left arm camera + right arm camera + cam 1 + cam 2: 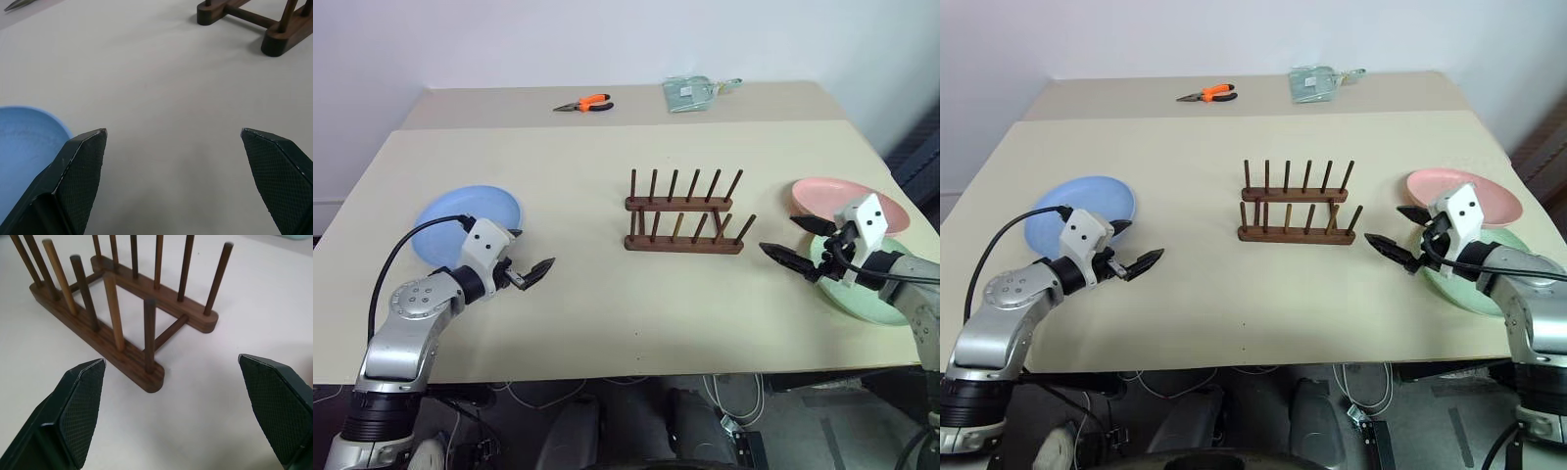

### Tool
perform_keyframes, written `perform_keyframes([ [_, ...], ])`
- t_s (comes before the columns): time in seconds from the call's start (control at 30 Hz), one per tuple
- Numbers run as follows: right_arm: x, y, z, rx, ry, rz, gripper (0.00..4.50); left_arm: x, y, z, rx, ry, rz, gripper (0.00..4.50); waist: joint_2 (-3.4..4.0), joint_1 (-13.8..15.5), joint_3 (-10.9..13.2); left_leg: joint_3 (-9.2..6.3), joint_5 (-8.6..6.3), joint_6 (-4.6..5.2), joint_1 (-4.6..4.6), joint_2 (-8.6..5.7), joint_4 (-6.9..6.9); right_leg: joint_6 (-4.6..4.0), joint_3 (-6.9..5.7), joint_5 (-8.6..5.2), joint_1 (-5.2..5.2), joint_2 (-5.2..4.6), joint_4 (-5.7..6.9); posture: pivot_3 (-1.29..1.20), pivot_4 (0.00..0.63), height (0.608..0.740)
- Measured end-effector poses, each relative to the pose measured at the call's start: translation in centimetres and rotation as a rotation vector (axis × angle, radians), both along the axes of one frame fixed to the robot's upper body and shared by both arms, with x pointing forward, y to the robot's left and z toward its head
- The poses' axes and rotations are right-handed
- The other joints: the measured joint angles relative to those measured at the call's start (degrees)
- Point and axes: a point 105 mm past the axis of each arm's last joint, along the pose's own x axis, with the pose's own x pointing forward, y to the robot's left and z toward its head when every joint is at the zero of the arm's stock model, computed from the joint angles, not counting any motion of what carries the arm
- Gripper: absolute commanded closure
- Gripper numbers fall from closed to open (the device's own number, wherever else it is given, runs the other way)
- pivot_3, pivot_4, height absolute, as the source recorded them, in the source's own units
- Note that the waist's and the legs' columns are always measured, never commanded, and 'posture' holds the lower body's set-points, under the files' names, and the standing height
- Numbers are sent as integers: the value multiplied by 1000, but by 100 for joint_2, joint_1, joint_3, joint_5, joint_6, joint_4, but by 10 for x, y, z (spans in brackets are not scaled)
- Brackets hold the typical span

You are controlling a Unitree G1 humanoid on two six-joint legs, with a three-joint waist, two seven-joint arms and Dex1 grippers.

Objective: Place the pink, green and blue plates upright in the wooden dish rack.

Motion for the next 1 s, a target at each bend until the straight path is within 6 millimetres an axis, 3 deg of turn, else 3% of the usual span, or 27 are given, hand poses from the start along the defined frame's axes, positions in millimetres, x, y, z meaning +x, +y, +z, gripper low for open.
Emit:
perform_keyframes([
  [0.17,3,2,-3,-23,-2,-9,55,-1,-6,-4,-4,15,-22,0,0,-2,0,0,0,0,0,0,0,0,0,0,0,0,0,0,150,740],
  [0.33,-2,8,-8,-23,31,6,55,6,-32,-12,-29,59,-139,0,0,36,0,-1,0,0,-4,-3,5,1,-1,1,0,0,0,0,150,740],
  [0.47,-15,23,-11,-25,48,40,55,19,-76,-21,-23,114,-338,0,-1,119,-1,-1,0,0,-8,-4,12,11,-4,7,0,2,0,0,150,740],
  [0.6,-36,44,-16,0,44,55,55,52,-122,-30,18,139,-475,0,-4,215,-1,-16,-3,5,-35,-7,44,13,-19,8,-2,2,-2,0,150,740],
  [0.7,-53,47,-22,7,62,7,55,67,-146,-33,43,141,-542,0,-4,242,-1,-9,-15,22,-40,-10,69,16,-16,7,0,0,-2,0,150,740],
  [0.8,-63,49,-19,9,53,-33,0,71,-160,-36,37,144,-596,873,-4,238,-3,-3,-17,25,-37,-8,72,38,-14,-6,3,-2,-1,0,150,740],
  [0.97,-72,51,-12,-17,32,-73,0,65,-178,-40,23,148,-687,3370,-6,276,-6,-4,-18,26,-37,-8,75,42,-15,-8,7,-2,-2,0,150,740],
  [1.0,-73,50,-11,-20,36,-81,0,65,-181,-40,19,134,-685,3702,-7,277,-6,-5,-18,26,-37,-8,77,42,-14,-8,9,-3,-2,0,150,740],
])
